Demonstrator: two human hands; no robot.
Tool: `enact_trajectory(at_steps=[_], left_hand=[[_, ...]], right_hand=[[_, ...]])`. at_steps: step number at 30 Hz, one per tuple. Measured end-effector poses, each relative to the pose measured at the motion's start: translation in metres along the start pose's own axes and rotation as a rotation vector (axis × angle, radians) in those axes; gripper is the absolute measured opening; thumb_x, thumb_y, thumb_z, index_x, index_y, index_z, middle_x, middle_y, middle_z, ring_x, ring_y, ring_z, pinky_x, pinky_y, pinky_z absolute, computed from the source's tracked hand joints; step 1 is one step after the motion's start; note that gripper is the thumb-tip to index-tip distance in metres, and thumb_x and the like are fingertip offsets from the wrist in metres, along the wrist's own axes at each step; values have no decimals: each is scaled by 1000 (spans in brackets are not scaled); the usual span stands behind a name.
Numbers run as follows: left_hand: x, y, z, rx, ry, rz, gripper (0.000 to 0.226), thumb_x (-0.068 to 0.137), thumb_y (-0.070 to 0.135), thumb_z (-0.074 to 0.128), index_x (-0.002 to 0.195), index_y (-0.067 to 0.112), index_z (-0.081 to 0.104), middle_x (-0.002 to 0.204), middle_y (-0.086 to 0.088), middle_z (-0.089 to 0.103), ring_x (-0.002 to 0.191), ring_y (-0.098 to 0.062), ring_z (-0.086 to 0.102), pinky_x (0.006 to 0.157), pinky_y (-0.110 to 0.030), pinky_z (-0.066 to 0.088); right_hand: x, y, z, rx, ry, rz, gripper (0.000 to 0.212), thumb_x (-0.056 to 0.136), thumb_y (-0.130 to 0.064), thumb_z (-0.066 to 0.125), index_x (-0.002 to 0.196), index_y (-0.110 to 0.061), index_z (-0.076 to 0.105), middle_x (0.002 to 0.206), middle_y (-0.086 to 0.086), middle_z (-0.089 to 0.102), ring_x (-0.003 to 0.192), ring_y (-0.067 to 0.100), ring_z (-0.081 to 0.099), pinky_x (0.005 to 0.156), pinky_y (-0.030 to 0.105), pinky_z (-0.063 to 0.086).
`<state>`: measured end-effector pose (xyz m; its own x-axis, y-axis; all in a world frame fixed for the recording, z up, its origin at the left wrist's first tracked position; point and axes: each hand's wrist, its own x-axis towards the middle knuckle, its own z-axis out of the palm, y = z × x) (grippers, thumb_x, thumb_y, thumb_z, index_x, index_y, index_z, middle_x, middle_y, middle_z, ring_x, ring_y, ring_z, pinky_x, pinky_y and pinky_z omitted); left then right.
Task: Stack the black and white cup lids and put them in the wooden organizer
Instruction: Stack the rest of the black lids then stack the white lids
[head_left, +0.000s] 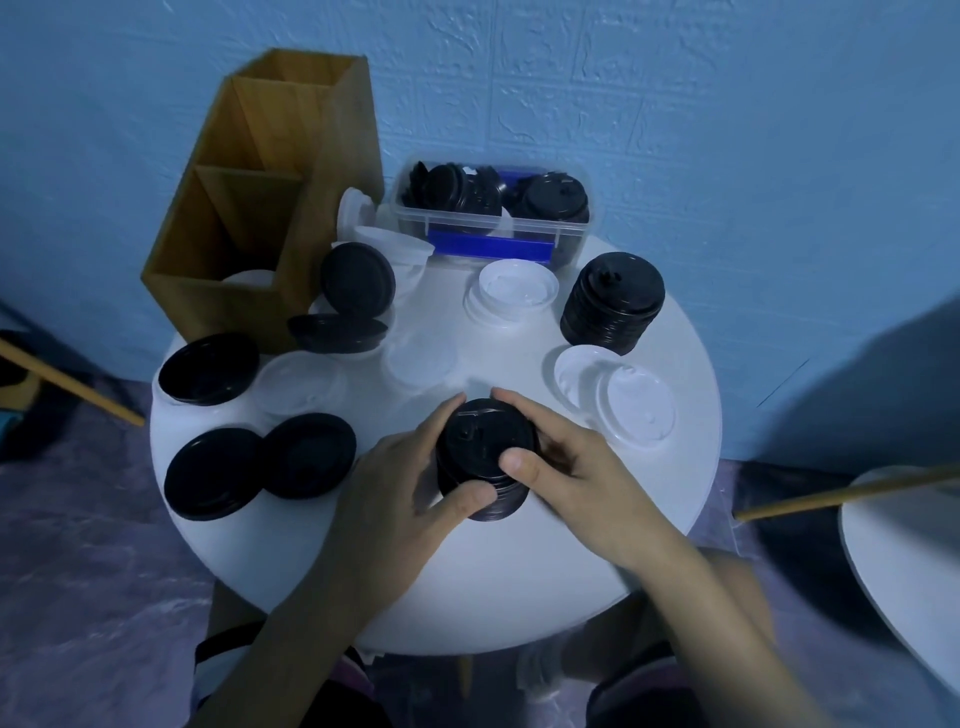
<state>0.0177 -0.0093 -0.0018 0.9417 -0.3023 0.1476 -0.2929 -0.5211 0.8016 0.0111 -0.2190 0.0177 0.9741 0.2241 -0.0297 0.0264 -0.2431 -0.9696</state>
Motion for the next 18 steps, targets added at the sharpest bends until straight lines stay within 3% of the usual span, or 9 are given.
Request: enact_trajectory(at_steps=[3,8,11,14,16,18], left_hand=[[3,0,0,-7,-6,-20,74,80,67,58,148,45,39,124,22,64,119,-6,59,96,-44,51],[4,5,-3,35,-21,-16,78,78,73,56,148,45,38,120,31,61,118,-4,57,98,-41,50],[-1,11,-5,107,-5,-14,81,76,75,51,150,46,36,110,51,47,113,13,48,97,-15,41],[-13,20,-13,150,113,-6,76,80,69,50,148,34,47,117,43,48,111,13,45,90,0,32],[-22,19,-23,253,260,83,62,89,58,53,139,22,61,120,20,63,110,2,54,93,-9,39],[-28,9,-35,494,367,175,50,94,48,57,128,13,69,119,2,71,110,-18,62,96,-30,48]], right_hand=[[0,1,-2,-29,-26,11,56,93,-43,65,145,-35,47,134,-16,65,129,4,57,112,30,43],[-1,-1,-4,-87,-52,22,58,89,-57,61,144,-47,44,136,-19,62,131,4,54,115,39,40],[-3,-1,-4,-73,-65,20,63,87,-52,68,146,-43,45,136,-15,63,130,8,56,115,41,41],[-7,0,-2,-52,-53,17,73,82,-44,77,148,-37,46,134,-14,64,129,8,58,113,40,44],[-8,0,-1,-49,-40,13,72,83,-39,81,147,-37,47,132,-15,66,127,8,59,112,38,43],[-9,0,0,-47,-30,14,71,83,-36,80,146,-37,47,131,-17,66,127,5,59,112,34,42]])
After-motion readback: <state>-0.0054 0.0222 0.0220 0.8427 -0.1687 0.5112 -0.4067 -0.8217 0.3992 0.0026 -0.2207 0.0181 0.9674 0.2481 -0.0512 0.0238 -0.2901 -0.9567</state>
